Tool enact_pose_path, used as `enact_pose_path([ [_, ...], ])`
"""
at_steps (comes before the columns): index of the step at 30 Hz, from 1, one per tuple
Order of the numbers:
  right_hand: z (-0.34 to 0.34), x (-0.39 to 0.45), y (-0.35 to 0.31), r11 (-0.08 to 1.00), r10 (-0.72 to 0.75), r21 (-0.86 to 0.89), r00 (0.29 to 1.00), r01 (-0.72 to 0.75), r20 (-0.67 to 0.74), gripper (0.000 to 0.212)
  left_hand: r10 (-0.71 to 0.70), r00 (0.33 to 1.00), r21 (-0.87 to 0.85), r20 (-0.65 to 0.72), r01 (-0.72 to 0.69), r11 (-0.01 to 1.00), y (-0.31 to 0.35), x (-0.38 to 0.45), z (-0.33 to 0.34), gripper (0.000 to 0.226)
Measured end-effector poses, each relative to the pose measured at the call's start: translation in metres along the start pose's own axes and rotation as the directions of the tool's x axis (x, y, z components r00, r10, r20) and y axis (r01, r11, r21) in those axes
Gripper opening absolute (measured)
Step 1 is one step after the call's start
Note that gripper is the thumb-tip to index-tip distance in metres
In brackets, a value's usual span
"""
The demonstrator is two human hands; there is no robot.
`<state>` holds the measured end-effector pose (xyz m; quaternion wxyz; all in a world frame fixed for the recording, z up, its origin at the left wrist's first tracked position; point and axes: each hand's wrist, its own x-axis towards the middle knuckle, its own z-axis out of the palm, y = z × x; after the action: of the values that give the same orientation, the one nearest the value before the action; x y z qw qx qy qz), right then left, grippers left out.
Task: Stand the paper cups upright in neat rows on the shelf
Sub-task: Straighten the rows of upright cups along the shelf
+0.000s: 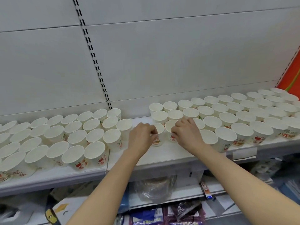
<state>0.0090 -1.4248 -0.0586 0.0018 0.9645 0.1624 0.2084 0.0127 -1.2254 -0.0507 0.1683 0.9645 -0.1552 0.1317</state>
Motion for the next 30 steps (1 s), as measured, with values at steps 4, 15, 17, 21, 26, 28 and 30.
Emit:
enact_pose_path([
  [4, 0.000, -0.001, 0.005, 0.999, -0.009, -0.033, 1.000, 0.010, 0.008, 0.012, -0.004, 1.000, -0.006, -0.012, 0.004, 1.000, 0.006, 0.000, 0.007, 0.010],
  [15, 0.002, -0.010, 0.013, 0.992, -0.032, 0.106, 0.967, 0.061, -0.253, 0.010, -0.149, 0.973, -0.110, -0.178, 0.130, 0.985, 0.010, -0.046, 0.007, 0.029],
  [17, 0.002, -0.014, 0.005, 0.975, -0.055, 0.181, 0.928, 0.130, -0.370, 0.006, -0.221, 0.935, -0.128, -0.277, 0.192, 0.973, -0.003, -0.072, 0.005, 0.024],
  [21, 0.006, -0.020, -0.026, 0.930, -0.087, 0.281, 0.886, 0.236, -0.456, 0.005, -0.378, 0.754, -0.093, -0.537, 0.393, 0.915, -0.049, -0.119, -0.010, 0.025],
  [26, 0.017, -0.016, -0.075, 0.872, -0.068, 0.417, 0.905, 0.258, -0.419, 0.018, -0.508, 0.718, -0.069, -0.477, 0.545, 0.835, -0.098, -0.139, -0.032, 0.022],
  [28, 0.020, -0.010, -0.096, 0.851, -0.059, 0.462, 0.920, 0.250, -0.388, 0.017, -0.491, 0.770, -0.014, -0.407, 0.533, 0.846, -0.107, -0.140, -0.036, 0.011],
  [30, 0.021, 0.000, -0.118, 0.832, -0.050, 0.501, 0.931, 0.239, -0.361, 0.010, -0.476, 0.805, -0.031, -0.354, 0.499, 0.866, -0.111, -0.142, -0.043, 0.007],
])
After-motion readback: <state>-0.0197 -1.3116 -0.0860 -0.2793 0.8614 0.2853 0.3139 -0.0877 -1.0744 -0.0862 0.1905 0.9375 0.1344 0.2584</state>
